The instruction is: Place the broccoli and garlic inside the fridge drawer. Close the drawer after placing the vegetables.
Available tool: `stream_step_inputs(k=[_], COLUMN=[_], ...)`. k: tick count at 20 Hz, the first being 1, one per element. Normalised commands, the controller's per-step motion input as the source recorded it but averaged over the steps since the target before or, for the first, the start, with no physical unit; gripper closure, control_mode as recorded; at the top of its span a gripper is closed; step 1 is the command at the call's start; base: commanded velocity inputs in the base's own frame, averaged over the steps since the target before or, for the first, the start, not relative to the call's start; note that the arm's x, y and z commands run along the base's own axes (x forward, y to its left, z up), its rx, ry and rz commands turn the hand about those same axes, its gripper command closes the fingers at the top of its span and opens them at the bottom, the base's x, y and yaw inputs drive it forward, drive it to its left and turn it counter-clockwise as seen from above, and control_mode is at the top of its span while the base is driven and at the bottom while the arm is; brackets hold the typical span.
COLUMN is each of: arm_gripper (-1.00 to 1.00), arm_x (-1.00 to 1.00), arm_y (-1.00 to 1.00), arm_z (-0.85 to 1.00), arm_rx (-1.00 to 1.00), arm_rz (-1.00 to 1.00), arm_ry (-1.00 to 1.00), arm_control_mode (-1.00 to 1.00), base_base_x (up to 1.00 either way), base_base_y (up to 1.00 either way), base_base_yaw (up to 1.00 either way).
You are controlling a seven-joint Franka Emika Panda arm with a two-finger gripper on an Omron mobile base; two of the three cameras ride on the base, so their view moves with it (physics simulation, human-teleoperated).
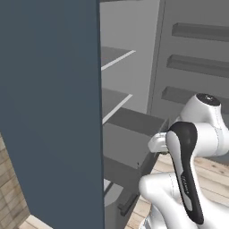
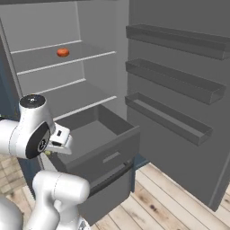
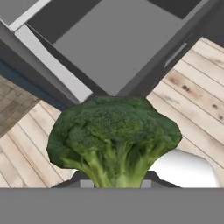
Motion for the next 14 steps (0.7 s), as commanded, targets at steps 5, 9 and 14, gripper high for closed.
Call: stream_step_inputs(k=[5,9,14], arm_gripper=[1.00,1.00,1.00], arm_x=[0.42,1.00,0.86], arm_y=[0.00,-0.05,-0.05], arm_z=[-0.01,-0.22,-0.46], arm_rx=[0.00,0.00,0.00], arm_rz=[-0.06,0.02,0.18], arm_ry=[0.08,0.28,0.11], arm_control_mode=[-1.00,-1.00,-1.00], base_base_x=[0.12,0.00,0.00], base_base_y=[0.11,0.00,0.00], base_base_yaw=[-0.08,0.00,0.00])
